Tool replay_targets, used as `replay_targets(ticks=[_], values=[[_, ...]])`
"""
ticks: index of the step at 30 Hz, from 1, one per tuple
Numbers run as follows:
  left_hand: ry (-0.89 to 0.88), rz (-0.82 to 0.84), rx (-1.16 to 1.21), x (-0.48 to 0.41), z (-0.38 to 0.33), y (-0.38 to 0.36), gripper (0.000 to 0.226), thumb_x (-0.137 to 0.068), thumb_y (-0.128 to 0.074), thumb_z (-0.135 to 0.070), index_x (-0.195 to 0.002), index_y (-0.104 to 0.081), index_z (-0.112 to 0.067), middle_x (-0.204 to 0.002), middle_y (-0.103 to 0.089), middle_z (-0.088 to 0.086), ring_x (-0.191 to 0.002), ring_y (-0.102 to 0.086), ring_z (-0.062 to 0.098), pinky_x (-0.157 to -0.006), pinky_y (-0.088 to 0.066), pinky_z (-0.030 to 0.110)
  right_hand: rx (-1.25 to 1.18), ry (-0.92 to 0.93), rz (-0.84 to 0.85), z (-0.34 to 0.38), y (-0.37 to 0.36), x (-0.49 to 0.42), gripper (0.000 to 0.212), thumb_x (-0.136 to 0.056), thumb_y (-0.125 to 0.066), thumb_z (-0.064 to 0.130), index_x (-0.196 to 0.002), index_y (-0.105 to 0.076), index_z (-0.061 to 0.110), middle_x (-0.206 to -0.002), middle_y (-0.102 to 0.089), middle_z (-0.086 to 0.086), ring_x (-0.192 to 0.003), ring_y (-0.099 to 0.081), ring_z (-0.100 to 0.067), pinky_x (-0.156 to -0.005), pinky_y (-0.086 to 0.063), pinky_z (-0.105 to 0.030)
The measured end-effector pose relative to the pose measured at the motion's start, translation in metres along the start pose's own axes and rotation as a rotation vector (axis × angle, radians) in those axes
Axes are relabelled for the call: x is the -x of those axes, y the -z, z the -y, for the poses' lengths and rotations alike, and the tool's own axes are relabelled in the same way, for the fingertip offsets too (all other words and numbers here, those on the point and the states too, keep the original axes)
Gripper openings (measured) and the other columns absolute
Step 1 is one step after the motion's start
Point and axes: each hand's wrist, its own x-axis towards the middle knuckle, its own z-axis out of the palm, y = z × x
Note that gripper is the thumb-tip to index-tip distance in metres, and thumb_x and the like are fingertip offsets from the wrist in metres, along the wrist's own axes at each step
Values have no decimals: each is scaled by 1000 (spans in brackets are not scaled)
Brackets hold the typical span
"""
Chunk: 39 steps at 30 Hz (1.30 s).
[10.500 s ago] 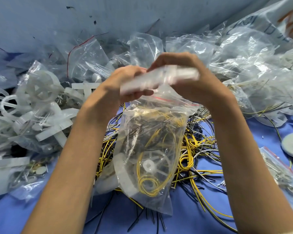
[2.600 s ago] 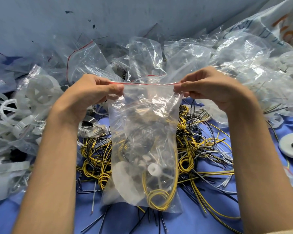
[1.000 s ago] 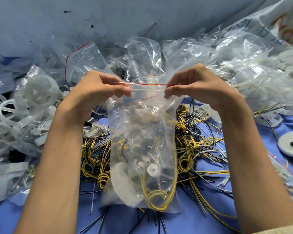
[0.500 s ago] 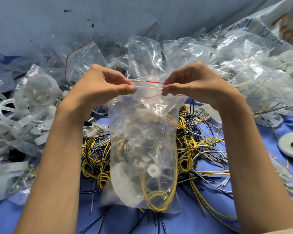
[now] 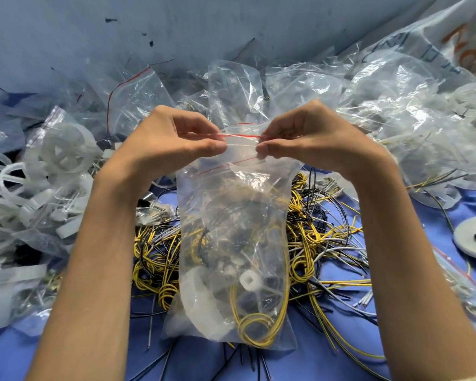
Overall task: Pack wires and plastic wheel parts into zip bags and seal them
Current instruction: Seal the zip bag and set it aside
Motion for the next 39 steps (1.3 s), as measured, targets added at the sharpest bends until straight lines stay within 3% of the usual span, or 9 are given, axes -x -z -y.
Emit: replay_targets(ticks=[11, 17, 20, 24, 27, 29, 32, 36, 39], values=[[-30, -25, -121, -2, -4, -4, 16, -74, -79, -16, -70, -71, -29, -67, -71, -14, -67, -63, -4, -72, -51, 11, 105, 59, 10, 3, -1, -2, 10, -82, -71, 17, -85, -75, 9, -83, -69, -23, -82, -61, -42, -74, -48, -51], [-43, -14, -159, -2, -3, -3, 15, -75, -78, -18, -69, -71, -30, -67, -70, -13, -66, -60, -4, -68, -47, 9, 91, 18, 11, 3, -2, -3, 7, -80, -72, 20, -82, -76, 14, -79, -72, -12, -67, -56, -12, -65, -44, -30], [-62, -16, -176, 0, -3, -4, 14, -75, -78, -20, -71, -70, -31, -65, -69, -18, -64, -59, -9, -64, -45, 5, 80, 10, -7, 4, -5, -4, 9, -79, -74, 21, -87, -75, 17, -79, -72, -4, -69, -59, -6, -68, -46, -24], [-101, -3, -198, 0, -6, -6, 12, -74, -79, -19, -74, -71, -29, -61, -65, -18, -59, -55, -7, -60, -41, 5, 154, 37, -35, 8, -8, -4, 9, -79, -74, 18, -87, -76, 13, -78, -72, -6, -71, -63, -13, -67, -49, -27], [-111, 5, -196, 1, -7, -6, 11, -74, -79, -19, -75, -72, -27, -64, -66, -14, -59, -54, -6, -60, -42, 5, 159, 66, -28, 9, -5, -2, 5, -79, -74, 13, -84, -76, 12, -69, -69, 2, -58, -54, 5, -55, -38, -9], [-114, 23, -205, 2, -9, -7, 12, -74, -79, -18, -75, -71, -27, -67, -67, -11, -61, -55, -5, -61, -43, 6, 169, 68, -32, 10, -6, -2, 5, -79, -74, 12, -83, -76, 14, -67, -67, 7, -55, -52, 9, -55, -36, -5], [-122, 50, -211, 2, -10, -6, 13, -74, -78, -14, -75, -72, -25, -66, -67, -9, -61, -56, -3, -64, -46, 12, 194, 56, -48, 10, -8, -3, 6, -79, -74, 16, -85, -76, 15, -70, -69, 4, -57, -54, 7, -56, -38, -6], [-110, 58, -236, 3, -11, -6, 9, -74, -78, -15, -78, -73, -22, -72, -70, -2, -66, -58, 3, -77, -54, 32, 203, 67, -34, 13, -11, -4, 10, -80, -73, 16, -89, -76, 12, -78, -73, -4, -67, -63, -6, -65, -49, -19], [-114, 47, -244, 3, -11, -8, 10, -74, -78, -16, -77, -72, -23, -70, -69, -4, -65, -57, 2, -76, -53, 31, 217, 80, -31, 13, -13, -4, 9, -81, -71, 12, -88, -76, 10, -74, -71, -1, -62, -57, 1, -59, -43, -9]])
